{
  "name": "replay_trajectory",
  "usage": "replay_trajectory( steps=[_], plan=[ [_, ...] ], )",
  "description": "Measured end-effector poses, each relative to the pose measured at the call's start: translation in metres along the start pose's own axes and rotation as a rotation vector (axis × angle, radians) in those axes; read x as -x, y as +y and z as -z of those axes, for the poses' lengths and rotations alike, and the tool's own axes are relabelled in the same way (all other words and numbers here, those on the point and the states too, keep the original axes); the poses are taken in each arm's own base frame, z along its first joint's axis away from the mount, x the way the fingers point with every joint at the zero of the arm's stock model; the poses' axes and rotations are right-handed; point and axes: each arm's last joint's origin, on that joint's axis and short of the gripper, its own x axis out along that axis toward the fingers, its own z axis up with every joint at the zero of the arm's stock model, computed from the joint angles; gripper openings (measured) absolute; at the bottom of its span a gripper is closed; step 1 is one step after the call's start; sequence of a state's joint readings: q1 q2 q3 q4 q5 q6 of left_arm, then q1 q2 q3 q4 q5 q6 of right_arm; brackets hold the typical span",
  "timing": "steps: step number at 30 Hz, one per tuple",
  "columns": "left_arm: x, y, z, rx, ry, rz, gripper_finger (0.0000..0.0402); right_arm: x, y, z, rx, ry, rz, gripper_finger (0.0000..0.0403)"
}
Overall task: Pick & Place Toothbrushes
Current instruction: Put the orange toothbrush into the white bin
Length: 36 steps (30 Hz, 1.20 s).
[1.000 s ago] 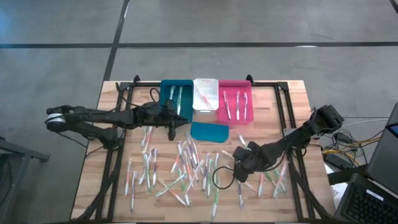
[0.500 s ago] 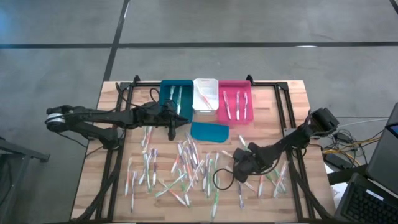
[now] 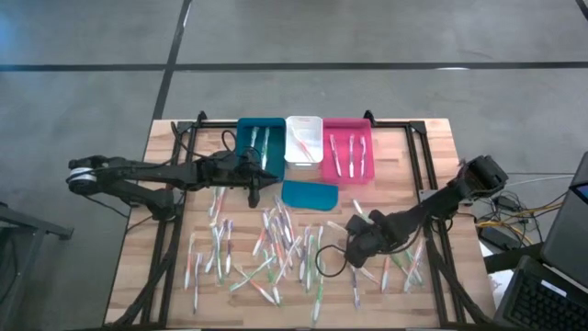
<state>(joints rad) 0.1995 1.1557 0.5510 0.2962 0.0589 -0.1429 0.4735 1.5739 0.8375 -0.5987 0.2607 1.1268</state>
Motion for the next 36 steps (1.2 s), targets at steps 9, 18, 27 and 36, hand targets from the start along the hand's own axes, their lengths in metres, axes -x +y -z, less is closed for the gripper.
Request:
replay_trajectory(
  steps=[9, 18, 27, 36],
  plan=[
    [0.000, 0.000, 0.000, 0.000, 0.000, 0.000, 0.0051, 0.036, -0.013, -0.028, 0.008, -0.139, -0.088, 0.0024],
    [0.000, 0.000, 0.000, 0.000, 0.000, 0.000, 0.0051, 0.057, -0.044, -0.080, 0.013, -0.335, -0.098, 0.0028],
    [0.000, 0.000, 0.000, 0.000, -0.001, 0.000, 0.0051, 0.056, -0.085, -0.140, -0.084, -0.494, -0.175, 0.0027],
    [0.000, 0.000, 0.000, 0.000, 0.000, 0.000, 0.0051, 0.044, -0.112, -0.205, -0.071, -0.533, -0.215, 0.0025]
  ],
)
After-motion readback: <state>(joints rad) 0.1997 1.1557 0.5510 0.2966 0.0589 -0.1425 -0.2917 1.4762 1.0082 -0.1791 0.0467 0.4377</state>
